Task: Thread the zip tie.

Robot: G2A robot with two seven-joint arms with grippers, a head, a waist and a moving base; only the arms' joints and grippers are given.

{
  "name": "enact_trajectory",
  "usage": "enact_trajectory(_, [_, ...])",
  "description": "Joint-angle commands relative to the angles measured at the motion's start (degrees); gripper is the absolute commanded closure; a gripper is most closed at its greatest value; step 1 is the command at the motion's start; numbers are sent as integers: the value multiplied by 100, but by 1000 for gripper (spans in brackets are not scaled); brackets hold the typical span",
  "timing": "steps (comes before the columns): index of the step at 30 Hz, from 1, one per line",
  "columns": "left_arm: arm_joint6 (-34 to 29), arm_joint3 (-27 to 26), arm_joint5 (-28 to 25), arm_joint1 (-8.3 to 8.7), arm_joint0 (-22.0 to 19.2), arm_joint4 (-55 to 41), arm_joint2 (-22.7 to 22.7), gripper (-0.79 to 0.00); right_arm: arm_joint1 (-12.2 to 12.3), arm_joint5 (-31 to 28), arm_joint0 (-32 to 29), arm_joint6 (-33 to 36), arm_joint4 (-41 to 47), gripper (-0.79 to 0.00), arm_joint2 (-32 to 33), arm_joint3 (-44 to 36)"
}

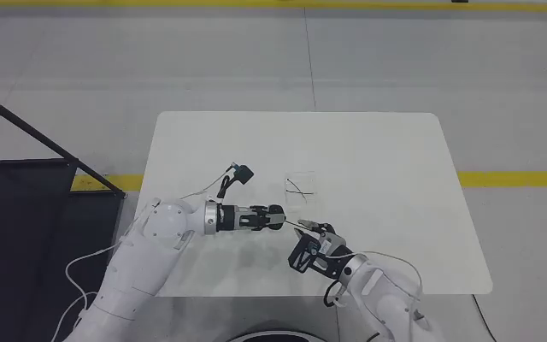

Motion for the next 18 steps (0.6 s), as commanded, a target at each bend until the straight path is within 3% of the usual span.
enact_trajectory(1, [12,-2,-1,9,1,-12,7,0,-3,-11,15,14,6,-34,-12,4])
enact_trajectory(3, [25,-1,7,17,0,-14,13,0,-6,-14,24,21,12,0,-15,8])
enact_trajectory(10, [118,-6,-16,42,10,-70,31,-12,-13,16,23,60,33,0,-14,15])
enact_trajectory(11, [133,-7,-28,46,17,-109,24,-154,-14,21,22,72,36,0,-16,10])
enact_trajectory(13, [160,-9,-47,56,31,-171,1,-336,-18,54,17,98,58,0,-12,5])
enact_trajectory(15, [204,-12,-76,66,49,-224,-26,-388,-24,106,9,131,100,0,-8,-8])
enact_trajectory(18, [301,-1,-133,80,91,-313,-77,-597,-31,139,7,161,170,0,10,-17])
